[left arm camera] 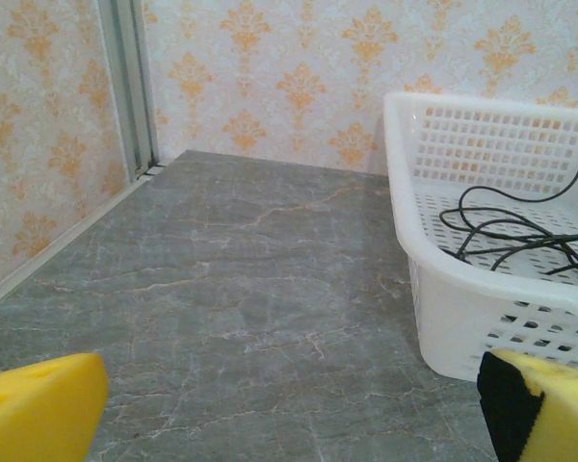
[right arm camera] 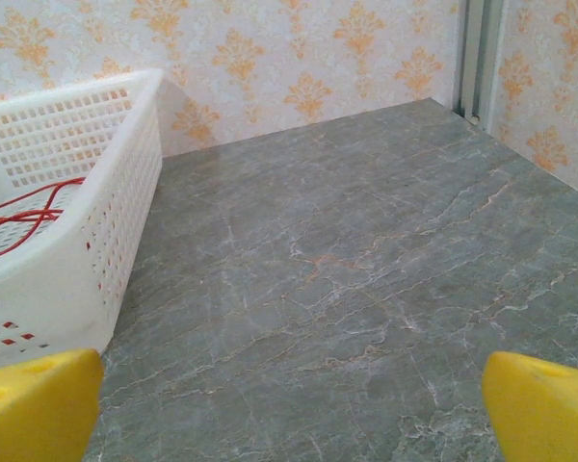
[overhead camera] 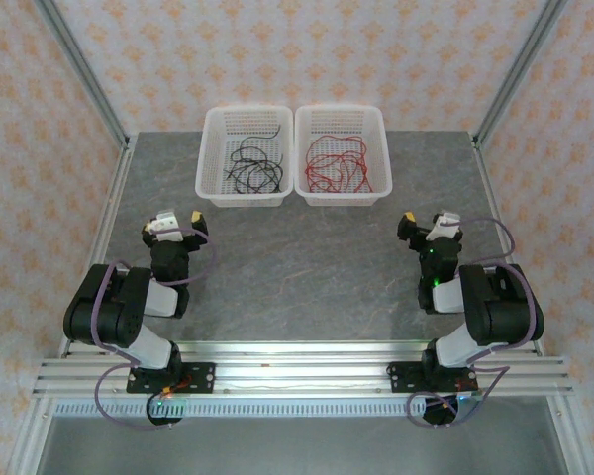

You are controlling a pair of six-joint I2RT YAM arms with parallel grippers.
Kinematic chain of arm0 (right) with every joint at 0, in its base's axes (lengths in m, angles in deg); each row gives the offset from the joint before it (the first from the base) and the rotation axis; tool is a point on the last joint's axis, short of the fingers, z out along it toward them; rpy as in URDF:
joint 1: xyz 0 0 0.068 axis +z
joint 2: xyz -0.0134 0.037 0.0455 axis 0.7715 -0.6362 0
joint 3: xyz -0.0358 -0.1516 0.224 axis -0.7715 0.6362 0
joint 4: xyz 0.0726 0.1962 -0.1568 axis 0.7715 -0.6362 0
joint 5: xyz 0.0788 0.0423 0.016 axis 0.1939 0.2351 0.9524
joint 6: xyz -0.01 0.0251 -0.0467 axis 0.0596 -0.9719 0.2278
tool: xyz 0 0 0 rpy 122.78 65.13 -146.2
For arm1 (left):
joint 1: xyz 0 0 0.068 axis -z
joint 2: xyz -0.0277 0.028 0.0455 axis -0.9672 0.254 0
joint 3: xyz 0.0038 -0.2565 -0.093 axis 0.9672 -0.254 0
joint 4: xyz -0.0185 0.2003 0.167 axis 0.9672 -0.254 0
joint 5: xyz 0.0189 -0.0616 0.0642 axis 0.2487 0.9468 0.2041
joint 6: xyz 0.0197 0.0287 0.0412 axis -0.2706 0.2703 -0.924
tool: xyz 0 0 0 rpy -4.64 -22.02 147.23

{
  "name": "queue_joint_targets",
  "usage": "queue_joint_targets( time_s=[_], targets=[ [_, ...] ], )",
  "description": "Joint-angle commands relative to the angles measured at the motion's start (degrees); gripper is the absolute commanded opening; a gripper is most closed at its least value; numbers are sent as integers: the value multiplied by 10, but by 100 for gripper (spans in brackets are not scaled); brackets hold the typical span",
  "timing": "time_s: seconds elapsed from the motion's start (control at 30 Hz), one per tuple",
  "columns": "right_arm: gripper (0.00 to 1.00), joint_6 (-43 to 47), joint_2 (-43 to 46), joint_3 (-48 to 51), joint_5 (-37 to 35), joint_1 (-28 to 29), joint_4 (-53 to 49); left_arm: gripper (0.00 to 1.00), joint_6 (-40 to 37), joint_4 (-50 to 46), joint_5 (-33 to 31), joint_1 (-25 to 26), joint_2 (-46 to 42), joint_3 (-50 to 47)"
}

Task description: Untangle the cables

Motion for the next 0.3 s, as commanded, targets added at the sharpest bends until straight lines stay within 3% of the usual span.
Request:
queue_joint_targets(
  time_s=[0.0,0.2,0.27],
  targets=[
    [100,3,8,-6,1,4,2,100,-1,-11,23,-3,-2,12],
    [100,8,16,1,-7,10,11,100,0,-8,25,-5,-2,11],
    [100,35,102,21,-59,51,-26,100,-2,-4,24,-5,-2,10]
  ],
)
